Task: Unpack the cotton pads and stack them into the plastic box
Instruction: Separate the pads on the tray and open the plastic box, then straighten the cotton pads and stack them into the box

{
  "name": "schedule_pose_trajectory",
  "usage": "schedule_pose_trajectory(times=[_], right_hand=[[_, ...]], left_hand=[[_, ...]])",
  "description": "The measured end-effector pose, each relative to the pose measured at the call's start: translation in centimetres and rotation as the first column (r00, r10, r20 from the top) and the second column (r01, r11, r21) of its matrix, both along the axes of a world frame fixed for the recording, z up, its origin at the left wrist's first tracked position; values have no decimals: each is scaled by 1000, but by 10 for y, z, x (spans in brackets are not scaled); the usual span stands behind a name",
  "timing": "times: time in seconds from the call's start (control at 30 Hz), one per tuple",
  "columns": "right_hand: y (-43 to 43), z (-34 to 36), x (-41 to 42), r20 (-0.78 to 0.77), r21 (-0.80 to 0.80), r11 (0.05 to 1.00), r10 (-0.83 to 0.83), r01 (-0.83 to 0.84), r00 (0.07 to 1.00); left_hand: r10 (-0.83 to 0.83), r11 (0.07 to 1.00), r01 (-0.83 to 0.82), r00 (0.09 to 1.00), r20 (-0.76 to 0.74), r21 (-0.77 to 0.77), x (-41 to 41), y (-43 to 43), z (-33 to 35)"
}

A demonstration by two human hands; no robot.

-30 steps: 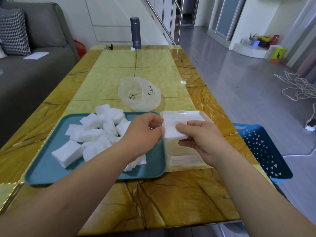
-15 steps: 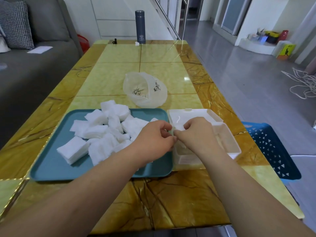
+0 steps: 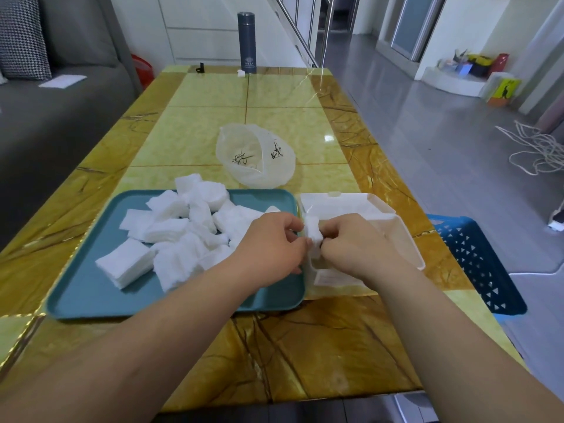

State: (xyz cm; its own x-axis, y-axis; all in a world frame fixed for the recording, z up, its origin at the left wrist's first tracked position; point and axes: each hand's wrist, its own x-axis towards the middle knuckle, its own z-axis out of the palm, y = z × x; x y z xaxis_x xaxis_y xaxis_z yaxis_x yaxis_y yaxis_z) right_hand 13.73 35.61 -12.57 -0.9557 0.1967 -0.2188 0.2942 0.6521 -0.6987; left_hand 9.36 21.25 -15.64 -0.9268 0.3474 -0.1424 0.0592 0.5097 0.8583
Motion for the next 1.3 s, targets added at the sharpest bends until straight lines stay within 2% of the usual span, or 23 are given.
schedule_pose_trajectory(times=[0.07,0.23,0.3,0.37,0.43,0.53,0.57,0.7,0.87,0.97,1.1,1.23,1.3], right_hand=[[3,-2,0,-19,30,1000,11,-11,1000],[4,-8,-2,-58,208,976,-53,64,997],[-1,-3,3,-143,246,965,-56,90,988],[-13,6,11,-285,201,971,-66,127,956],[-31,10,17,-367,83,991,-69,106,928],[-62,0,21,-266,-111,994,-30,0,964],[-70,-6,21,-210,-130,991,4,-32,978],[-84,-23,18,-136,33,996,87,-83,987],[-85,-34,4,-158,22,997,78,-76,984],[-87,-39,-6,-179,-10,996,82,-85,980],[-93,-39,-16,-235,91,988,142,-123,962],[-97,-43,-23,-215,-62,987,130,-146,968],[-97,-48,-24,-185,-79,984,141,-158,973]], left_hand=[[17,1000,-18,998,-58,-17,4,-3,4],[104,991,-91,986,-133,101,10,-31,19],[144,988,-131,968,-203,78,9,-51,23],[174,984,-178,948,-267,12,11,-73,23],[172,978,-198,943,-285,-67,16,-88,20],[82,964,-146,959,-270,-224,25,-100,11],[32,953,-107,966,-255,-283,27,-101,9],[-82,894,-44,963,-259,-445,25,-108,-1],[-105,866,-45,958,-268,-498,11,-124,-5],[-78,881,-67,956,-282,-469,5,-133,-6],[-29,880,-117,955,-297,-461,-3,-138,-6],[-2,866,-129,965,-262,-484,-6,-142,-9],[2,874,-116,972,-235,-472,-7,-143,-11]])
